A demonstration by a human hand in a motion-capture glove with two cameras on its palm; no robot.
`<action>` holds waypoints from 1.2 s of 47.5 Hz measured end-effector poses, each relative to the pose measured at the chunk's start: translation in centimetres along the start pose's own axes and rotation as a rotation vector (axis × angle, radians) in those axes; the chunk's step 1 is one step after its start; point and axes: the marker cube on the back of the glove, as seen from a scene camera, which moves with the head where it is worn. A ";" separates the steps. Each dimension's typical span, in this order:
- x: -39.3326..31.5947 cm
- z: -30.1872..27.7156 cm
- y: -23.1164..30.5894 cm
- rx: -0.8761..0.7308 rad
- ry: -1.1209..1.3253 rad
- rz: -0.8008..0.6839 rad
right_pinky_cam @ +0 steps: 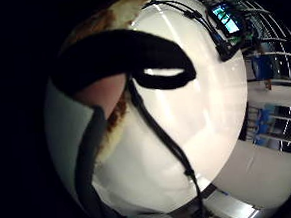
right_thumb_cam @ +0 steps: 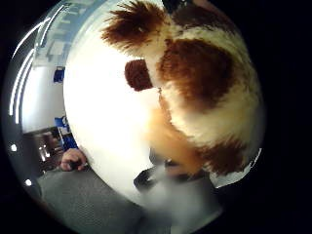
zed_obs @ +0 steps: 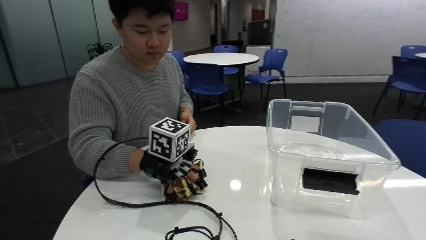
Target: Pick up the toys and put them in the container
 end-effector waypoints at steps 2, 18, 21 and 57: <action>0.0 -0.1 -0.2 -0.006 0.012 -0.002; -0.2 -1.1 -1.7 0.208 0.058 -0.078; 0.0 -2.3 -1.7 0.233 0.040 -0.075; -10.8 -25.7 -12.8 0.463 -0.135 -0.343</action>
